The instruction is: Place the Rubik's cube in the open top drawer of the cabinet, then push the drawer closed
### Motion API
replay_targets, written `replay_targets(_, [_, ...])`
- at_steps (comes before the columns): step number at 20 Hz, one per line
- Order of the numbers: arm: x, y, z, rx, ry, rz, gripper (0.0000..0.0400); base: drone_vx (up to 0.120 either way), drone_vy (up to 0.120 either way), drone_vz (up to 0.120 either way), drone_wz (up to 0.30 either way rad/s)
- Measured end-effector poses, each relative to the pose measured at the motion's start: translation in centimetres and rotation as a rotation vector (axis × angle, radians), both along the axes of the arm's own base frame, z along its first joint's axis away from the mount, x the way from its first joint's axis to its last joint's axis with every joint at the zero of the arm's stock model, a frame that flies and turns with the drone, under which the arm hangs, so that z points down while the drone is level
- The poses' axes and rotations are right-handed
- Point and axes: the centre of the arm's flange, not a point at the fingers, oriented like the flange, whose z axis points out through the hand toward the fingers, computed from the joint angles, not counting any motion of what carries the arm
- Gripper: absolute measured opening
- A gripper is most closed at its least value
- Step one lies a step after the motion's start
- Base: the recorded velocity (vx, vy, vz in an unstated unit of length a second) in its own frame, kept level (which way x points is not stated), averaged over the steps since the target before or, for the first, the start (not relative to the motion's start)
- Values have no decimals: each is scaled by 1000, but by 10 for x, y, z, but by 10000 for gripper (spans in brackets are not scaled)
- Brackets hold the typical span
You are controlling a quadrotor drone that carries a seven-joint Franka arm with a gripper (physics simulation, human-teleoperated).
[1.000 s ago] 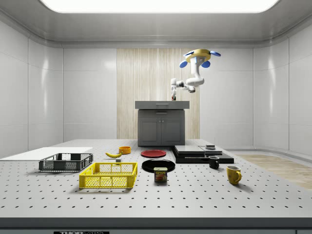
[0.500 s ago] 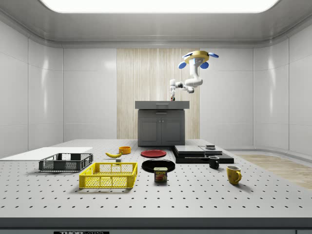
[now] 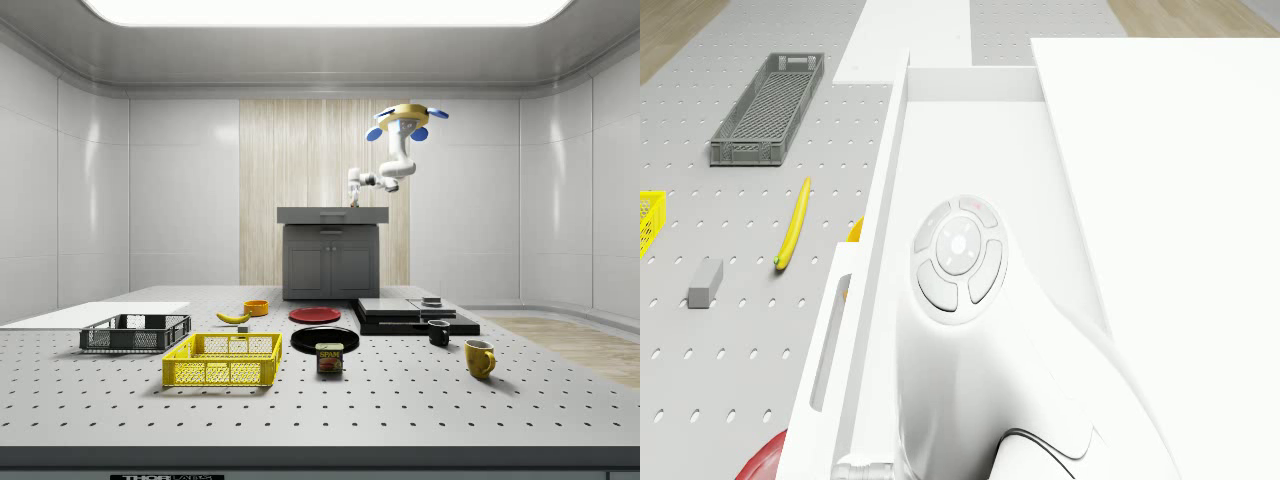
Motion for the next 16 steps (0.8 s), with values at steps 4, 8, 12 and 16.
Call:
replay_targets(4, [0,0,12,0,0,0,325,0,0,0,0])
replay_targets(8, [0,0,23,0,0,0,325,0,0,0,0])
replay_targets(12, [0,0,33,0,0,0,325,0,0,0,0])
replay_targets(16, [0,0,44,0,0,0,325,0,0,0,0])
